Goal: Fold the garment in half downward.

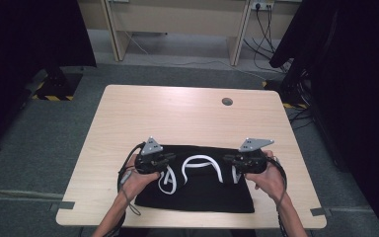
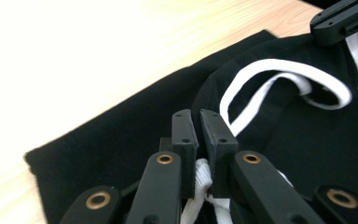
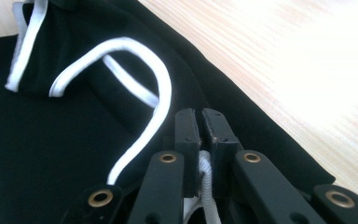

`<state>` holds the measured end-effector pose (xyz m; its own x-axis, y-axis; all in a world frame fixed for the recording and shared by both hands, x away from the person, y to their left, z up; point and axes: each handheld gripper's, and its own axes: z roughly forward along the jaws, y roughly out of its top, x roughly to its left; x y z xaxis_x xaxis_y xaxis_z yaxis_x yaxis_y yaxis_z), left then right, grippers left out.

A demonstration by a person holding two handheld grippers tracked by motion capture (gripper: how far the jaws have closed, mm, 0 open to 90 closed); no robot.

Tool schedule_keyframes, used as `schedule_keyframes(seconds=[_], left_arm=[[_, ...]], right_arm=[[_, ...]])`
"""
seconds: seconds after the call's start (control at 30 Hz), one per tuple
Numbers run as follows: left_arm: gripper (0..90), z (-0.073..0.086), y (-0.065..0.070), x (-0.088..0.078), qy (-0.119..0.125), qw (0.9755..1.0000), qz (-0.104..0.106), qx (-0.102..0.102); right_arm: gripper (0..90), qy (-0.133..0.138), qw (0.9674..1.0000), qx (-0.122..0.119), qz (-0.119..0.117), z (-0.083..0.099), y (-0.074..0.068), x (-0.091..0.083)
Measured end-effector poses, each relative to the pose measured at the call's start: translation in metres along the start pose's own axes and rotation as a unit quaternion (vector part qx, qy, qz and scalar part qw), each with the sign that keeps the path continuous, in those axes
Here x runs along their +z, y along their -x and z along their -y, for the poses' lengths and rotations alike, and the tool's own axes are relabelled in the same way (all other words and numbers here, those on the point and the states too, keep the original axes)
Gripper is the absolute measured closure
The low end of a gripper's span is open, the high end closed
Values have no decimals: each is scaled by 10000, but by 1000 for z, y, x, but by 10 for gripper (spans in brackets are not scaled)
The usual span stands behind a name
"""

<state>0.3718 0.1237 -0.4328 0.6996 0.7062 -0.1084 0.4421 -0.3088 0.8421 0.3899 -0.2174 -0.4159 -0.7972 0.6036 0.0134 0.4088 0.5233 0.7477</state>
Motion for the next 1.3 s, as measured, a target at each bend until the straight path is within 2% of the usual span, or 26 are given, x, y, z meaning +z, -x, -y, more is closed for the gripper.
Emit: schedule_keyframes(seconds=[0.1, 0.17, 0.27, 0.37, 0.5, 0.57, 0.7, 0.83, 1.07, 1.13, 1.3], left_arm=[[842, 1, 6, -10, 84, 10000, -1, 48], [842, 4, 13, -16, 144, 9998, 78, 106], [842, 13, 23, -26, 197, 9995, 63, 220], [841, 24, 29, -33, 204, 9992, 204, 263], [839, 43, 38, -38, 14, 9988, 341, 364], [837, 51, 40, -38, -108, 9985, 345, 411], [819, 67, 43, -38, -263, 9982, 432, 332], [783, 81, 47, -34, -507, 9975, 408, 293], [757, 86, 47, -32, -476, 9983, 296, 136], [755, 85, 45, -30, -474, 9984, 290, 88], [753, 76, 36, -22, -549, 9983, 188, 78]], right_arm=[[857, 126, 9999, -82, 29, 3, -8, -9], [857, 166, 9998, -128, 62, 6, -13, -14], [857, 240, 9996, -133, 94, 15, -20, -22], [856, 290, 9994, -152, 140, 26, -26, -27], [856, 380, 9992, -31, 87, 43, -33, -33], [856, 387, 9992, -14, 91, 49, -37, -36], [855, 311, 9995, -17, 29, 62, -46, -35], [853, 170, 9998, 24, -33, 72, -53, -32], [849, -166, 9996, 189, 127, 85, -55, -20], [850, -125, 9994, 298, 103, 87, -52, -17], [850, -157, 9993, 235, 231, 83, -48, -12]])
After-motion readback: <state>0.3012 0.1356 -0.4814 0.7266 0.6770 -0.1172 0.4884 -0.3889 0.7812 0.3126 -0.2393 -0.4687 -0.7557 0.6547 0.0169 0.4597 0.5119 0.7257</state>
